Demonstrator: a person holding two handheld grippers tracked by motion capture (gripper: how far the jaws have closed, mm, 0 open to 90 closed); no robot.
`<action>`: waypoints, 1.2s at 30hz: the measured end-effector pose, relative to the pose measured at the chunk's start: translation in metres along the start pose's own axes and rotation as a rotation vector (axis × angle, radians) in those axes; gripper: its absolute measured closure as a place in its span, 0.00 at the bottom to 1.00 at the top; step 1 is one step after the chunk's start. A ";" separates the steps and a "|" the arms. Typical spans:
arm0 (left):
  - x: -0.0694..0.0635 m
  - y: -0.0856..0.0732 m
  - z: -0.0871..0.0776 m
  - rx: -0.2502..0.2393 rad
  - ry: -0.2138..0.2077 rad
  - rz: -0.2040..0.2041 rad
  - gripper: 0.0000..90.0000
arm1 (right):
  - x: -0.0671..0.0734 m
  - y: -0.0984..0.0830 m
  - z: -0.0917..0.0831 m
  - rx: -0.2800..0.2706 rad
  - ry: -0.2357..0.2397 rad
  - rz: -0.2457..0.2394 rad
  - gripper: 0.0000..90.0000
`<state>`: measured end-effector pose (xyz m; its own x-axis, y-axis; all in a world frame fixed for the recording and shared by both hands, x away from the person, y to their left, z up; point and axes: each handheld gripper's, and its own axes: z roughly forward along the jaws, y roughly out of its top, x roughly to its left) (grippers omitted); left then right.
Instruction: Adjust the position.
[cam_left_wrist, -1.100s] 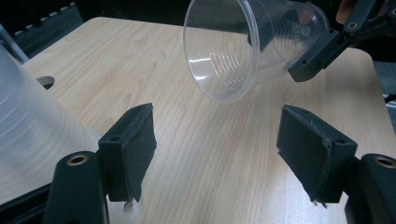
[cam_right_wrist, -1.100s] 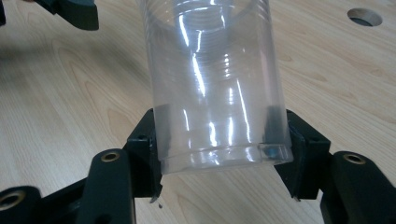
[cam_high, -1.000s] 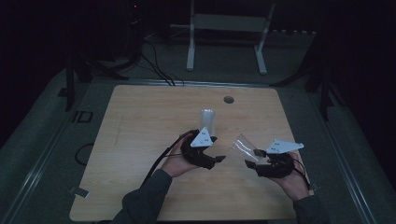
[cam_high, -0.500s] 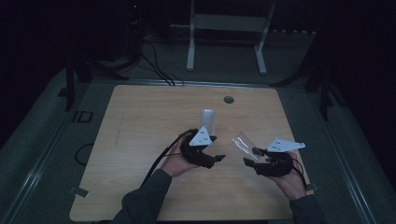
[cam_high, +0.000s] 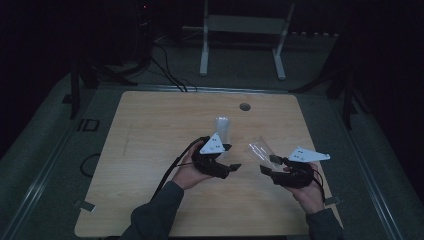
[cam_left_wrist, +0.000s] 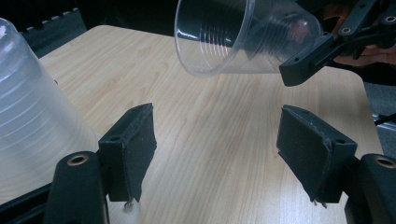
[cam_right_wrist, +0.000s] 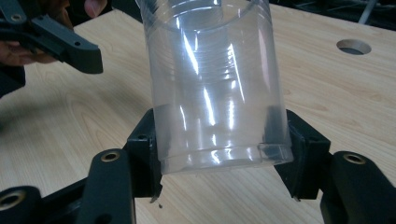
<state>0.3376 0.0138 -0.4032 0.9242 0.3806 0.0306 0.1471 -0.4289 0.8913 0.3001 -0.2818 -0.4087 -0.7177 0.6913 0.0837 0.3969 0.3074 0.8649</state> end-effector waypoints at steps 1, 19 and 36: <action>0.000 0.000 0.000 -0.001 -0.001 0.000 0.31 | 0.000 0.000 0.000 -0.006 -0.001 0.001 0.46; -0.001 0.003 0.001 -0.011 -0.013 -0.018 0.31 | 0.004 0.001 0.004 -0.095 0.030 0.016 0.46; -0.003 0.004 -0.001 -0.028 -0.034 -0.037 0.28 | 0.007 0.003 0.005 -0.155 0.031 0.010 0.46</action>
<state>0.3353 0.0114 -0.3990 0.9298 0.3676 -0.0171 0.1716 -0.3920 0.9038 0.2994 -0.2730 -0.4080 -0.7327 0.6723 0.1058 0.3125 0.1943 0.9298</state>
